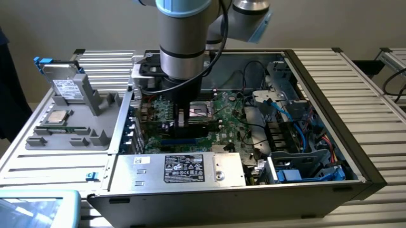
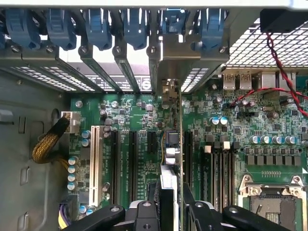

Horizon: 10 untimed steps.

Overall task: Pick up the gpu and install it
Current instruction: 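Insert the gpu into the slot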

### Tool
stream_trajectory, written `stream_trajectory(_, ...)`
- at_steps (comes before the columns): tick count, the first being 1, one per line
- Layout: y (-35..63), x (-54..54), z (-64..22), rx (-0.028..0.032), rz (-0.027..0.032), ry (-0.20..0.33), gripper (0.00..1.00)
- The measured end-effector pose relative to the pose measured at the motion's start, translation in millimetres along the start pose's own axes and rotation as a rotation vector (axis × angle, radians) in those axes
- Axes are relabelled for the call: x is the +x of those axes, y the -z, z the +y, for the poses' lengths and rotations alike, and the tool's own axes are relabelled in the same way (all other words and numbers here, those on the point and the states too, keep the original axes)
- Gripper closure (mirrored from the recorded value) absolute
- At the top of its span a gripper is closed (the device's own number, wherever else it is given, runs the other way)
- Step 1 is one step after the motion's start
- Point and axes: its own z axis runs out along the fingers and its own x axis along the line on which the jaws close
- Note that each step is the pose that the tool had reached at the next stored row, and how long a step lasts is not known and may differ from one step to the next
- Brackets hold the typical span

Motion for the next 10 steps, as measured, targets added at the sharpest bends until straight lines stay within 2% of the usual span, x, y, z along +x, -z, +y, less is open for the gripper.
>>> stream_trajectory(5, -0.7, 0.0, 1.6, -0.0001, -0.0016, -0.001, 0.71)
stream_trajectory(7, -0.9, 0.0, 1.7, -0.0002, -0.0043, -0.001, 0.71)
stream_trajectory(10, -1.0, 0.0, 1.7, -0.0002, -0.0116, -0.002, 0.71)
